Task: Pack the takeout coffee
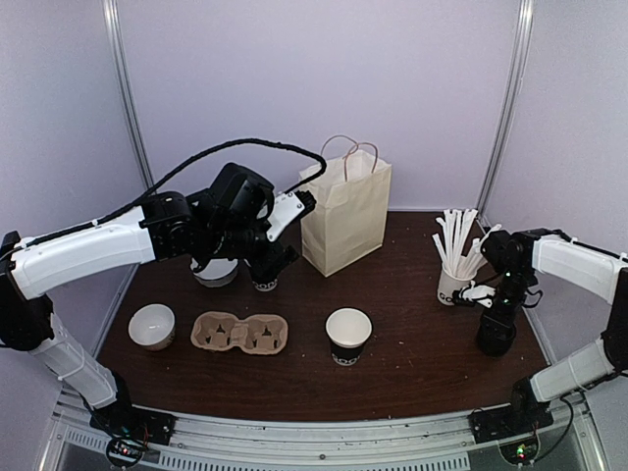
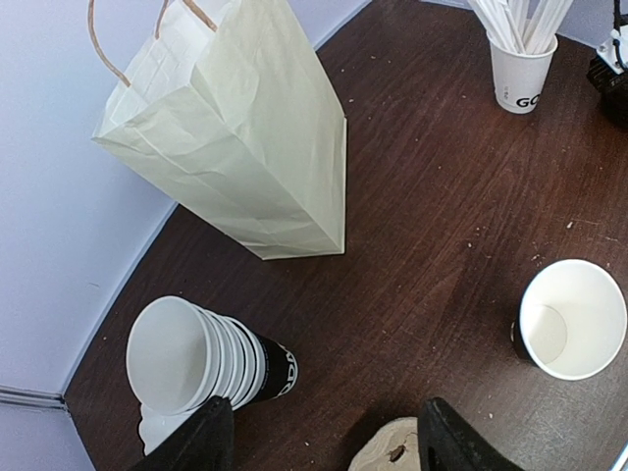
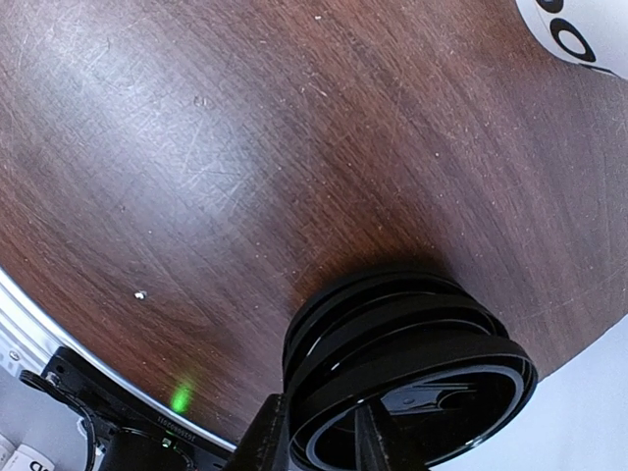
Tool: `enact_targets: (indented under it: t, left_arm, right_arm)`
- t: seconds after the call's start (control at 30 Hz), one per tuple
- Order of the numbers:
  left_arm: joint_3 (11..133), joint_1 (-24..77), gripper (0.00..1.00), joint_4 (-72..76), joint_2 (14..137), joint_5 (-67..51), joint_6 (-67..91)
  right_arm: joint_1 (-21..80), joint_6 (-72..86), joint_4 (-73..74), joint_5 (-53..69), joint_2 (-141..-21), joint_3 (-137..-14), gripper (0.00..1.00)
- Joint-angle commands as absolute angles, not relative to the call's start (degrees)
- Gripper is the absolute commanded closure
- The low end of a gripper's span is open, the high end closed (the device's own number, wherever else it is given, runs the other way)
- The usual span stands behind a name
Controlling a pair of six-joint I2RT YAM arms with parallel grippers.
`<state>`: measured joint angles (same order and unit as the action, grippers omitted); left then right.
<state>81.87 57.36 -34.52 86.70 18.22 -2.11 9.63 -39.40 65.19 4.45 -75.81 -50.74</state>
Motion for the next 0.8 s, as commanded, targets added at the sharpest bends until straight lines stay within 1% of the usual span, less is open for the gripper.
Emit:
enact_targets:
  t: [0.0,0.3,0.53,0.77]
  left_arm:
    - [81.9,57.4,0.32,-33.1,86.3,17.6,-3.0]
    - [81.8,57.5,0.32,-33.1,86.2,17.4,-3.0]
    - [81.9,57.5,0.32,-33.1,86.3,16.7,-3.0]
    - [81.5,57.6,0.33,-32.7,86.2,16.2,-3.3]
  right_arm:
    - [9.9,-38.2,64.5,2.6,-75.8,-50.3,0.77]
    - [9.9,-37.5,68.0,2.7,-71.1,-50.8,0.86]
    - [10.2,-37.1,72.2,2.7,-65.8,-52.3,0.88]
    - [10.2,-41.0,75.4,3.6,-60.6,-53.0,0.89]
